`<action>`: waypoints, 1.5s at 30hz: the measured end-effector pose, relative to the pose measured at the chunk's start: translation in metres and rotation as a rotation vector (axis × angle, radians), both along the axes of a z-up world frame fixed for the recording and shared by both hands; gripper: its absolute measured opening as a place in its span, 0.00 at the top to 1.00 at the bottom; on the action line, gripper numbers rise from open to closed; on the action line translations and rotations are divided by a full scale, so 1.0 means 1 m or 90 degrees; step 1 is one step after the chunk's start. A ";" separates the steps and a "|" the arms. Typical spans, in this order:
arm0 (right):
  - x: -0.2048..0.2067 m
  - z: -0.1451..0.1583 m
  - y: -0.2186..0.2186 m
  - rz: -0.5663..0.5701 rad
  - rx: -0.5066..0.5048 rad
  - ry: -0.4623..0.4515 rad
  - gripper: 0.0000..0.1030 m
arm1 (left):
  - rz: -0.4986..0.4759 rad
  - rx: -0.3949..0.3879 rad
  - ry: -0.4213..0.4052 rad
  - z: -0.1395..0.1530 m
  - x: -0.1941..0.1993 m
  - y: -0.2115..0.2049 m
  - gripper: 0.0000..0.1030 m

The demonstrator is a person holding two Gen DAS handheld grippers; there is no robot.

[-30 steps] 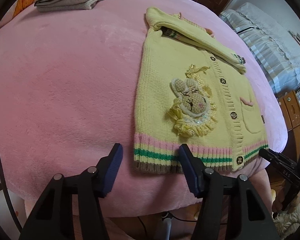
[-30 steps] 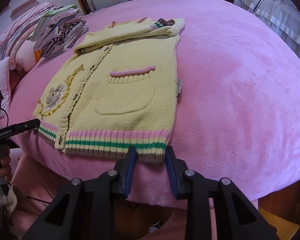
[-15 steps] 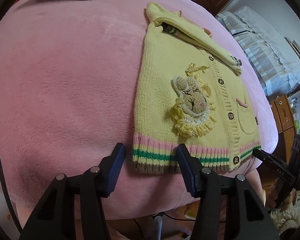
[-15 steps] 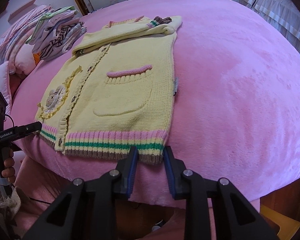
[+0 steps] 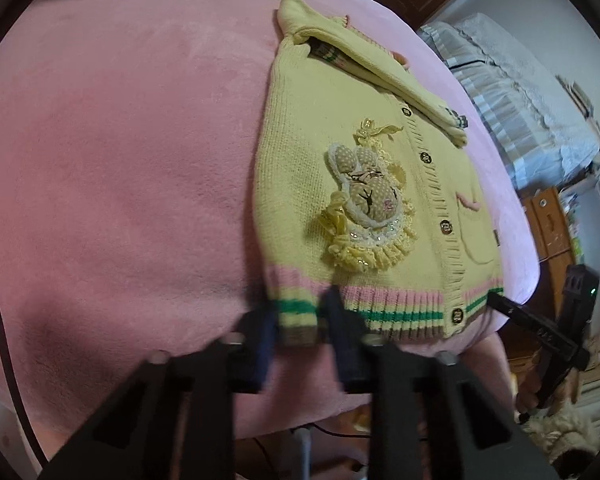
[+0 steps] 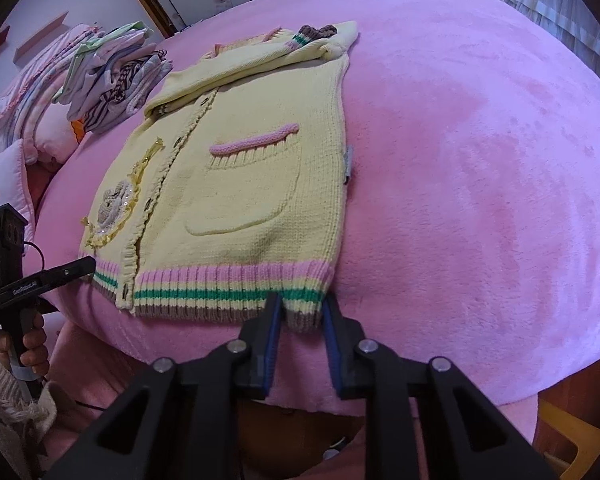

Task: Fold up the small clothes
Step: 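Grasp the striped hem with both tools and fold it toward the collar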

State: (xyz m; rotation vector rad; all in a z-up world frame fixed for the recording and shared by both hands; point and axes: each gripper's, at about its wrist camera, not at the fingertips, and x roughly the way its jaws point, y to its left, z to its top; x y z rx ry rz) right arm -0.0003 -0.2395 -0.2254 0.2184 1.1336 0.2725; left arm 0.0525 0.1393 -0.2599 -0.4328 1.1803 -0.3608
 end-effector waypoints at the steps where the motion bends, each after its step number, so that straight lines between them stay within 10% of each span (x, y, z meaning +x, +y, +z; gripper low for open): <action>1: 0.000 0.001 0.001 0.003 -0.001 -0.003 0.88 | 0.004 0.002 0.000 0.000 0.000 0.000 0.85; 7: -0.005 0.013 0.005 0.022 -0.020 -0.030 0.92 | -0.008 0.077 -0.018 0.014 -0.003 -0.014 0.93; 21: 0.021 0.087 0.001 0.025 0.036 -0.140 0.93 | 0.092 -0.009 -0.024 0.074 0.027 0.006 0.94; 34: 0.124 0.130 -0.016 -0.041 0.038 -0.199 0.93 | 0.151 -0.017 -0.081 0.142 0.155 -0.001 0.94; 45: 0.224 0.112 -0.012 -0.061 0.008 -0.182 0.93 | 0.175 0.022 -0.061 0.115 0.246 -0.014 0.94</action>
